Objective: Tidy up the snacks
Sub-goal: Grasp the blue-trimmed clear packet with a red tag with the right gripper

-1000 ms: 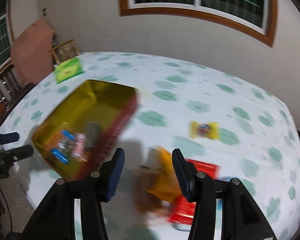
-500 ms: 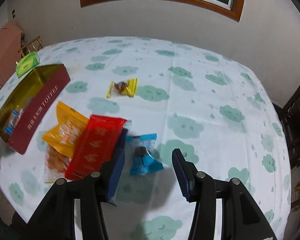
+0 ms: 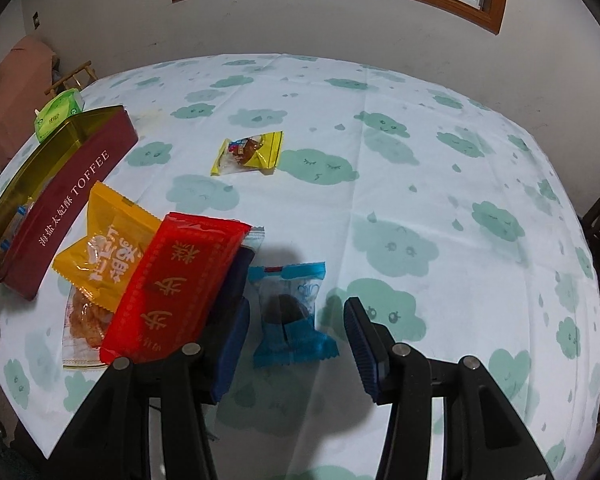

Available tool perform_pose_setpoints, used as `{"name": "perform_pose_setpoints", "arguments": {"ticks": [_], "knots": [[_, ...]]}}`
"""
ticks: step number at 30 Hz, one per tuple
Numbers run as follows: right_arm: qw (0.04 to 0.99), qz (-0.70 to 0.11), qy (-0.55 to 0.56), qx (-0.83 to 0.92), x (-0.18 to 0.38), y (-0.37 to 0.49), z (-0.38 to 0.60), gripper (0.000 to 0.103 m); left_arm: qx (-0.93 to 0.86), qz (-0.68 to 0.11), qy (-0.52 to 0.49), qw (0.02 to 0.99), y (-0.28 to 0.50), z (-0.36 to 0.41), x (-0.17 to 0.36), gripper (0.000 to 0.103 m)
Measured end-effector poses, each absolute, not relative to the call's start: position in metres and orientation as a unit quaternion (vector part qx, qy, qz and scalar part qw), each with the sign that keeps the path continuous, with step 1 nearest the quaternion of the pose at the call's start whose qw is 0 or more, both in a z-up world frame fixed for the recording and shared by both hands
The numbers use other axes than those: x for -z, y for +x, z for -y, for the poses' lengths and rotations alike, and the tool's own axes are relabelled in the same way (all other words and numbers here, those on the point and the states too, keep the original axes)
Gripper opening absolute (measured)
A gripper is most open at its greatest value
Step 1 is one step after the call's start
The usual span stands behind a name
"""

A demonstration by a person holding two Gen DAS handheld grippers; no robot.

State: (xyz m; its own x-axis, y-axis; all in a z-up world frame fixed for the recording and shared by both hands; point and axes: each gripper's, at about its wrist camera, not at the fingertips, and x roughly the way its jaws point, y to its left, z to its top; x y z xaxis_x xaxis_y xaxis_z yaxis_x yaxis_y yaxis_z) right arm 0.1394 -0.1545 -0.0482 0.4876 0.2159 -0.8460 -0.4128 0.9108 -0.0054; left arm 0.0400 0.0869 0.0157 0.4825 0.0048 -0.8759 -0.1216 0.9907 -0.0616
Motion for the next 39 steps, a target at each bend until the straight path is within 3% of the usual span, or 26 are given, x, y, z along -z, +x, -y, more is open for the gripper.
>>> {"name": "perform_pose_setpoints", "arguments": {"ticks": [8,22,29,39], "knots": [[0.857,-0.470,-0.095,-0.188,0.056,0.142,0.159,0.031,-0.017,-0.513,-0.047,0.857,0.055,-0.064,-0.013,0.083],[0.883,-0.447,-0.066,-0.124,0.060,0.147,0.218,0.029,0.034,-0.531,-0.095,0.842,0.093,-0.034,-0.010,0.080],[0.887,-0.440,-0.052,-0.126,0.061,0.144,0.226,0.029,0.061,-0.552,-0.141,0.820,0.120,-0.026,-0.001,0.053],[0.892,-0.431,-0.042,-0.131,0.062,0.141,0.229,0.029,0.076,-0.577,-0.168,0.796,0.136,-0.017,0.016,0.045]]}}
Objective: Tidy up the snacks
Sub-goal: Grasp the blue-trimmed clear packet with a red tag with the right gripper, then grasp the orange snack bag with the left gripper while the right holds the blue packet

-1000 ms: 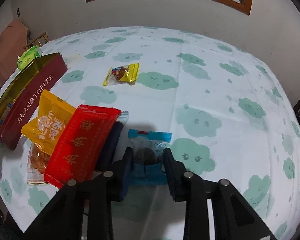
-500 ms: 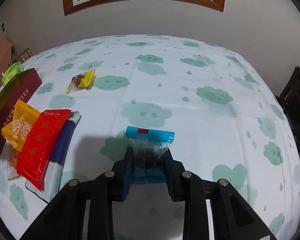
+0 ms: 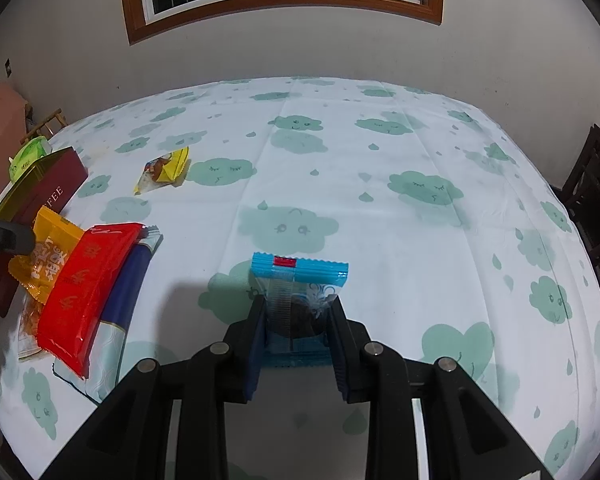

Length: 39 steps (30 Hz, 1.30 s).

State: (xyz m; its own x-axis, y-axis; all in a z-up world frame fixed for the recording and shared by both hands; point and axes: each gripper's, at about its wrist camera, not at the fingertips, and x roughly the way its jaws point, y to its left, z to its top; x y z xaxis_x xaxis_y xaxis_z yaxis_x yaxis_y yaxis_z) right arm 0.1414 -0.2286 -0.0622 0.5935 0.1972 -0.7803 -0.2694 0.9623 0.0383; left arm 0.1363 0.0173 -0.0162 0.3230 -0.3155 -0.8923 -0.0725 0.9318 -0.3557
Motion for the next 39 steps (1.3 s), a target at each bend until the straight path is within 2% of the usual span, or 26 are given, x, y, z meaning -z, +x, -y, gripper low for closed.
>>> {"name": "perform_pose_setpoints", "arguments": {"ticks": [6,10,18,20,29,39], "knots": [[0.893,-0.428,-0.039,-0.132,0.062,0.140,0.229,0.029,0.078,-0.571,-0.148,0.804,0.141,-0.009,0.013,0.026],[0.893,-0.428,-0.039,-0.132,0.062,0.140,0.229,0.029,0.078,-0.572,-0.147,0.803,0.143,-0.009,0.014,0.026],[0.893,-0.428,-0.039,-0.132,0.062,0.140,0.229,0.029,0.066,-0.582,-0.135,0.799,0.148,-0.001,0.024,0.037],[0.893,-0.428,-0.039,-0.132,0.062,0.140,0.229,0.029,0.074,-0.584,-0.141,0.796,0.148,0.001,0.027,0.036],[0.893,-0.428,-0.038,-0.132,0.062,0.140,0.229,0.029,0.085,-0.582,-0.129,0.798,0.146,0.005,0.020,0.018],[0.893,-0.428,-0.040,-0.130,0.062,0.141,0.229,0.029,0.097,-0.573,-0.127,0.804,0.137,0.000,0.005,0.015]]}}
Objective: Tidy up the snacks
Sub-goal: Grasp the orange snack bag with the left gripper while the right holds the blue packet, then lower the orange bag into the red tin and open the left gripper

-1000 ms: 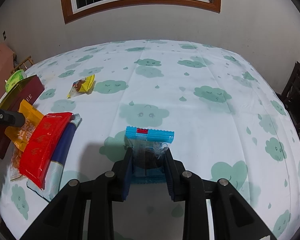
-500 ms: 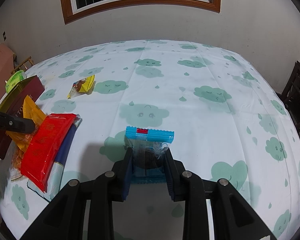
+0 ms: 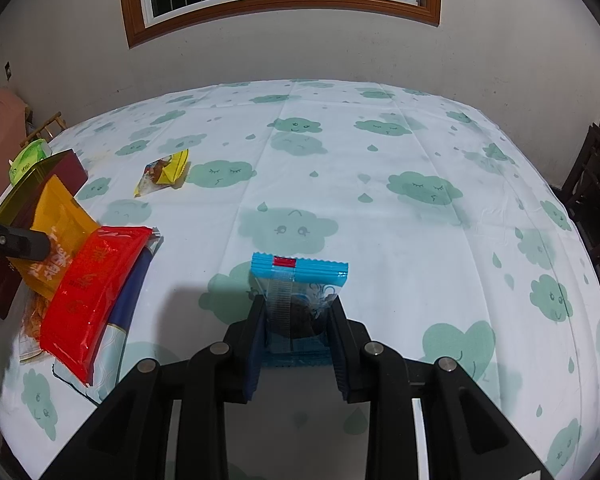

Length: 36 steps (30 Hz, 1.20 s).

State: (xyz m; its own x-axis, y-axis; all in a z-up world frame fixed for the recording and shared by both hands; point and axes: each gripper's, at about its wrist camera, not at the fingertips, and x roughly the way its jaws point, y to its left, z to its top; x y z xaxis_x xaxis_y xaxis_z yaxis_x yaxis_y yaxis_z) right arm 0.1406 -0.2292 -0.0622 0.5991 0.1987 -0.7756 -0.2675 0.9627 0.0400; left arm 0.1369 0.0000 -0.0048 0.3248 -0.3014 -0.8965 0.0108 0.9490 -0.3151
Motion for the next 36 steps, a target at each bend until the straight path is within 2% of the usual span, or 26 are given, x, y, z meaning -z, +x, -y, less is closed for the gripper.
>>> {"name": "perform_pose_setpoints", "arguments": {"ticks": [13,21,36], "knots": [[0.894,-0.428,-0.042,-0.128,0.063,0.142,0.229,0.029,0.086,-0.546,-0.110,0.826,0.117,-0.026,-0.033,0.014],[0.894,-0.428,-0.047,-0.126,0.063,0.141,0.228,0.029,0.022,-0.528,-0.083,0.845,0.110,-0.075,-0.051,0.014],[0.894,-0.428,-0.049,-0.124,0.063,0.141,0.227,0.029,-0.110,-0.539,-0.045,0.834,0.110,-0.176,-0.026,0.015]]}}
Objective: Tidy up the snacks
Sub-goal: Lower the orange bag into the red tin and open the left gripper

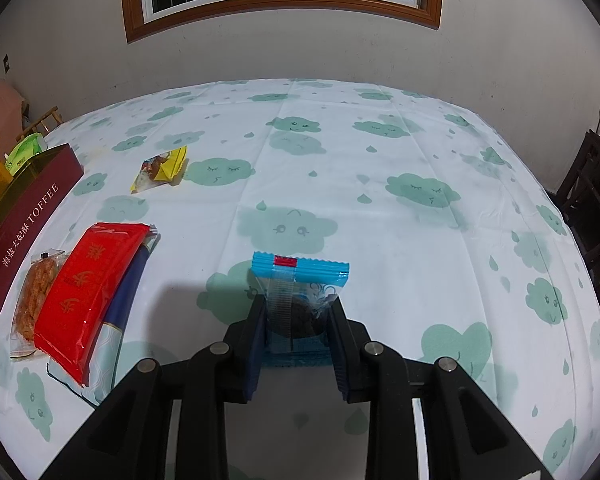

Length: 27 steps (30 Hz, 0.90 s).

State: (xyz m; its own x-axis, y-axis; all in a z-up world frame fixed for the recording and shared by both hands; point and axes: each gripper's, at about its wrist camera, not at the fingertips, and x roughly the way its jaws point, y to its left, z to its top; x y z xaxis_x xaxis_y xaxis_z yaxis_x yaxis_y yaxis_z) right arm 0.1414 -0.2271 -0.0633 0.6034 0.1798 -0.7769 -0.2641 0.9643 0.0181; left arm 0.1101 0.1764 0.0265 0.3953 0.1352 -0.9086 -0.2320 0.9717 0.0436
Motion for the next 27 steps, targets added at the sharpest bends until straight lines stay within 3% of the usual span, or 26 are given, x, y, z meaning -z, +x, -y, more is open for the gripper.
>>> {"name": "perform_pose_setpoints", "arguments": {"ticks": [16,27], "knots": [[0.894,-0.428,-0.053,-0.122,0.063,0.143,0.228,0.029,-0.135,-0.560,-0.037,0.817,0.112,-0.197,0.011,0.015],[0.892,-0.436,-0.059,-0.108,0.062,0.145,0.225,0.029,-0.124,-0.558,-0.053,0.819,0.109,-0.197,0.015,0.023]]}}
